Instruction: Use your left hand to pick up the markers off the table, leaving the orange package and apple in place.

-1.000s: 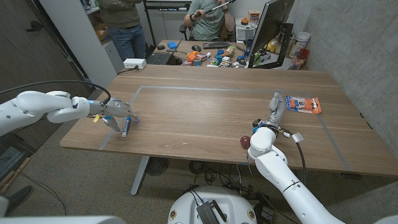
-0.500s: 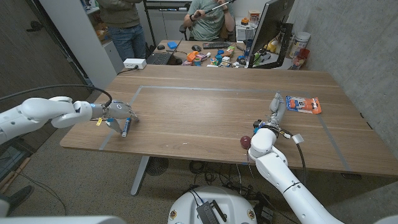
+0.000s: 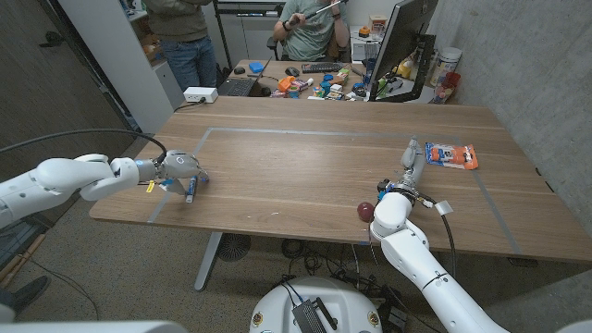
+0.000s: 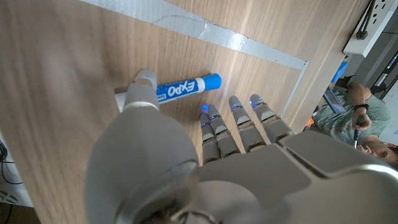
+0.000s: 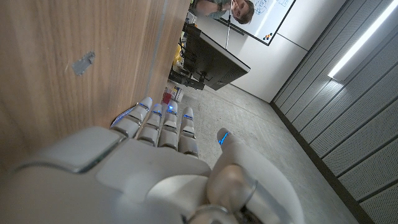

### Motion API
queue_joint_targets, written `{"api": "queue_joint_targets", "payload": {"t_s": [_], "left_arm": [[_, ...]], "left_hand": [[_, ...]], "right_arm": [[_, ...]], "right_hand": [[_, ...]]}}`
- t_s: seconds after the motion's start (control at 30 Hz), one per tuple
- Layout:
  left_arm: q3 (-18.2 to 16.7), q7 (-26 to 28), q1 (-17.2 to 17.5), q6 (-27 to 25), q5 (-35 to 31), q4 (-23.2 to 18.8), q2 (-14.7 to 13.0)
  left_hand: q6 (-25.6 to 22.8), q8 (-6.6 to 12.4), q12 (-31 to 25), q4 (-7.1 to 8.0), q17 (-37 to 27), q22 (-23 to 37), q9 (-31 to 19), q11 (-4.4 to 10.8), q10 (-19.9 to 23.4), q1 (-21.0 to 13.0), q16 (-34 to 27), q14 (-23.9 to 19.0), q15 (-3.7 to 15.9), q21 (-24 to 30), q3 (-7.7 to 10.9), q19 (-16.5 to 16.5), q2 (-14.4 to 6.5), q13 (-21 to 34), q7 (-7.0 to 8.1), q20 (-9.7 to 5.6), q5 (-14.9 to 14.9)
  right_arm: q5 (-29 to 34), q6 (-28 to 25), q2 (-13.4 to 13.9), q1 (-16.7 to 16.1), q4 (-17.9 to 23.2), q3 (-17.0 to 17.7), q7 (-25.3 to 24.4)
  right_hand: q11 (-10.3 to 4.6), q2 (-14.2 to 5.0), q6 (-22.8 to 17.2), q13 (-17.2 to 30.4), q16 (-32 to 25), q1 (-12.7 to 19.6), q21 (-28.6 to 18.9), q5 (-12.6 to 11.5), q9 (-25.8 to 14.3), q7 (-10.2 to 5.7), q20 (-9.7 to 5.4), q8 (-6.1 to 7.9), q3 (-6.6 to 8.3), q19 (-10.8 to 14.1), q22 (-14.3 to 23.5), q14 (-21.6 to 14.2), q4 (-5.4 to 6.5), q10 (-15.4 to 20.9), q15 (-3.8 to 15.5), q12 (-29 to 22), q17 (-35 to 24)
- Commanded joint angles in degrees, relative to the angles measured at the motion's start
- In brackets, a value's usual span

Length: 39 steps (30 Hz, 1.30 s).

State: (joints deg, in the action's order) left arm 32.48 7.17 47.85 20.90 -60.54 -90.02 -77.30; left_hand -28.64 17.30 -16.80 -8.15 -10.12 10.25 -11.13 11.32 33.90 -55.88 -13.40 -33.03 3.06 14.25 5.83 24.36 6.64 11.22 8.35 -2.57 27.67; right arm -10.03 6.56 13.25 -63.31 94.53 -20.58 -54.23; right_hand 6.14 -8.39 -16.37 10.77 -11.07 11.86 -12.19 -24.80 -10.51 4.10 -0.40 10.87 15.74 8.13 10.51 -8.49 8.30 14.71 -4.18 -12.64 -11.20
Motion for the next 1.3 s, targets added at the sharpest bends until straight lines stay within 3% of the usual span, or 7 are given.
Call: {"api": "queue_joint_targets", "payload": {"t_s": [0.03, 0.2, 0.4, 0.63, 0.97, 1.1, 1.3], "left_arm": [[-0.74, 2.79, 3.49, -3.31, 2.82, -1.47, -1.13], [-1.20, 4.04, 4.83, -4.77, 3.55, -2.16, -1.34], [-1.51, 7.38, 6.65, -8.06, 3.19, -2.39, -0.90], [-0.98, 9.91, 7.60, -11.04, 2.47, -1.73, 0.55], [0.62, 15.12, 8.19, -14.10, 2.90, 0.92, 3.79], [1.59, 15.82, 7.92, -14.09, 3.32, 1.86, 4.76], [2.60, 18.10, 8.25, -13.85, 4.60, 2.68, 5.87]], "left_hand": [[-2.12, 0.38, 0.61, 0.06, -0.15, 0.40, -0.11, 0.12, 0.20, -0.99, 0.44, 0.22, 7.71, 0.19, -0.24, 0.24, -0.10, 0.05, 1.20, -0.02, 0.21], [-2.63, 0.25, 1.20, 0.19, -0.20, 0.43, -0.07, 0.30, 0.02, -1.21, 0.83, 0.27, 7.64, -0.05, -0.34, 0.09, -0.25, 0.01, 0.89, 0.36, 0.13], [-5.86, 0.76, 0.97, 0.29, -0.18, 0.41, 0.04, 0.59, 3.65, -1.94, 0.86, -1.78, 7.91, 0.13, -0.52, 1.77, -0.50, -0.10, 0.38, -1.50, -0.08], [-9.24, 1.30, 0.89, 0.36, -0.14, 0.44, 0.18, 0.72, 7.11, -2.70, 0.76, -4.22, 7.79, 0.28, -0.61, 3.20, -0.79, -0.24, 0.00, -2.09, -0.43], [-23.24, 3.05, 0.92, 0.43, 0.12, 0.67, 0.77, 0.66, 21.21, -5.50, 0.51, -15.57, 8.12, 1.64, -0.53, 9.67, -1.71, -0.62, -2.21, -3.19, -2.51], [-25.80, 3.21, 1.10, 0.43, 0.17, 0.71, 0.88, 0.72, 23.71, -6.02, 0.69, -17.25, 7.97, 1.55, -0.40, 9.84, -1.92, -0.69, -2.20, -3.15, -3.04], [-32.06, 3.21, 2.00, 0.46, 0.24, 0.67, 1.10, 0.81, 29.42, -7.26, 1.08, -21.68, 8.15, 1.52, 0.07, 11.07, -2.42, -0.80, -3.52, -4.15, -4.59]], "right_arm": [[-0.25, 0.90, 0.25, -0.16, -0.27, 0.10, 0.91], [-0.32, 1.26, 0.51, -0.35, -0.20, 0.35, 1.17], [-0.33, 1.71, 0.75, -0.37, -0.30, 0.66, 1.42], [-0.70, 1.77, 0.91, -0.24, -0.58, 0.97, 1.85], [-0.92, 0.78, 1.49, -0.24, -0.25, 1.24, 2.17], [-1.00, 0.25, 1.86, -0.49, 0.18, 1.29, 2.35], [-1.10, -0.54, 2.50, -1.47, 1.19, 1.72, 2.13]], "right_hand": [[-0.01, -1.82, 0.19, 0.25, -0.24, -0.44, 0.06, -0.41, -0.22, -0.28, 0.25, 0.10, -0.36, 0.37, 0.24, -0.45, 0.05, -0.08, -0.18, 0.04, -0.08], [0.02, -1.81, 0.22, 0.25, -0.25, -0.46, 0.06, -0.42, -0.22, -0.34, 0.30, 0.10, -0.39, 0.37, 0.24, -0.49, 0.02, -0.07, -0.10, 0.03, -0.07], [-0.01, -1.78, 0.20, 0.24, -0.26, -0.48, 0.05, -0.44, -0.21, -0.36, 0.33, 0.11, -0.43, 0.38, 0.24, -0.54, -0.02, -0.06, -0.07, 0.01, -0.07], [0.34, -1.71, 0.19, 0.22, -0.22, -0.49, 0.01, -0.47, -0.21, -0.41, 0.37, 0.13, -0.49, 0.51, 0.23, -0.46, -0.13, 0.06, 0.61, -0.03, -0.04], [0.43, -1.63, 0.20, 0.20, -0.28, -0.54, -0.03, -0.49, -0.21, -0.36, 0.37, 0.13, -0.60, 0.64, 0.23, -0.63, -0.20, -0.01, 0.64, 0.00, -0.03], [0.41, -1.61, 0.22, 0.20, -0.27, -0.56, -0.04, -0.50, -0.21, -0.38, 0.39, 0.13, -0.63, 0.67, 0.23, -0.60, -0.22, -0.05, 0.53, 0.02, -0.03], [0.41, -1.58, 0.28, 0.19, -0.27, -0.59, -0.02, -0.52, -0.21, -0.38, 0.43, 0.12, -0.69, 0.63, 0.23, -0.63, -0.27, -0.11, 0.52, 0.04, -0.02]]}}
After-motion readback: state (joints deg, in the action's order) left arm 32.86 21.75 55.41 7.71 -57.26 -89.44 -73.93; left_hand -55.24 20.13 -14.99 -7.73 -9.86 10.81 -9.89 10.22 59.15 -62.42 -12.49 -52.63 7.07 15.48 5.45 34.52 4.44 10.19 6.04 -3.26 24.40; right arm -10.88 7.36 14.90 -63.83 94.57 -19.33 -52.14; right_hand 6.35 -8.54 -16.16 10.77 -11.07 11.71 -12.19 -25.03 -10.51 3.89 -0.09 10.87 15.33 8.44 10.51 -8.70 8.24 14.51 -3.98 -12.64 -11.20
